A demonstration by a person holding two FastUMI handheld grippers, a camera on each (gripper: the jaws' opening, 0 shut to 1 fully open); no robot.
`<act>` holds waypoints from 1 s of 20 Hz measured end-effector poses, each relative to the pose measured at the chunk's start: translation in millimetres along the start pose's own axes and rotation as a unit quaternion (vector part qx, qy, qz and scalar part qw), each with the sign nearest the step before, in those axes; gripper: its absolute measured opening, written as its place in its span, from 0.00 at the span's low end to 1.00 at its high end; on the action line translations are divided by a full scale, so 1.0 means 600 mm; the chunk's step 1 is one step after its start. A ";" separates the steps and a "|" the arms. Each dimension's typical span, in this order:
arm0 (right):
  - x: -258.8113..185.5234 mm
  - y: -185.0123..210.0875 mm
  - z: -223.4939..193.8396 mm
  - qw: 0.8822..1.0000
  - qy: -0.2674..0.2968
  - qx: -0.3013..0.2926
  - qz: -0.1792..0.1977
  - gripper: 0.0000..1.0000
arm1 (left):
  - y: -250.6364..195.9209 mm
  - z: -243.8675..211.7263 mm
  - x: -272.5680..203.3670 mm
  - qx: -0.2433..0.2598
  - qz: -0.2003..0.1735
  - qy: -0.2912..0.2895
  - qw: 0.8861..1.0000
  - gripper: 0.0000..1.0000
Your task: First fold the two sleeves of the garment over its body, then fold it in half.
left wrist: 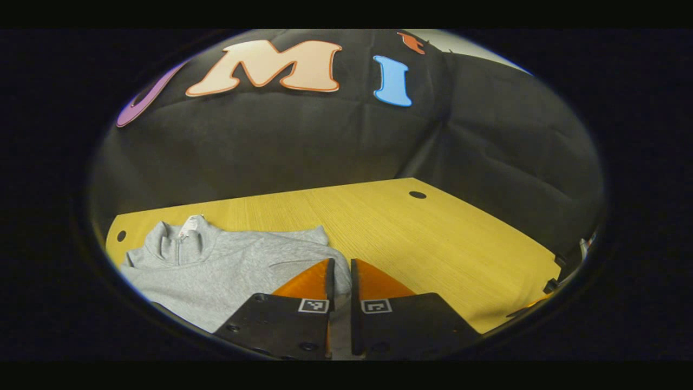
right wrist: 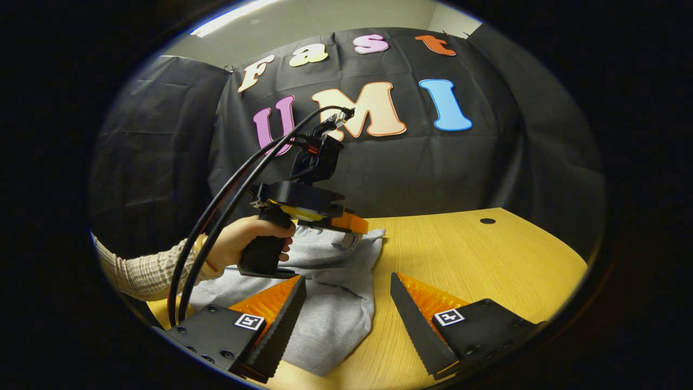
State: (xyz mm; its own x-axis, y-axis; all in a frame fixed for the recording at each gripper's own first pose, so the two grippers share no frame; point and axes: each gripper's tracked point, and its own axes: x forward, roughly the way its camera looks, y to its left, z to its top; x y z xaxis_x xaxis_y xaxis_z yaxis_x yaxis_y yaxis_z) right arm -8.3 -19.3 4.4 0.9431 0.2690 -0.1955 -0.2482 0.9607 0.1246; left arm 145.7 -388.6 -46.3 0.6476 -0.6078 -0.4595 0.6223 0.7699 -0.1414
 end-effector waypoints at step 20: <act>-0.039 0.077 -0.085 0.993 0.113 -0.020 0.020 0.97 | 0.193 -0.042 -0.455 0.029 0.110 -0.079 0.990 0.93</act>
State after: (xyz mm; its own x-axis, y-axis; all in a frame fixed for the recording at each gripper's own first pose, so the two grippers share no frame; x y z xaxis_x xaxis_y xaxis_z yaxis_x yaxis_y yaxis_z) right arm -53.2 22.5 -34.9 0.8595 0.3107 -0.4058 -0.2970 0.9498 0.0982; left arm 29.9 -128.5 40.9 0.8286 -0.4524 -0.3299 0.4793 0.8777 0.0002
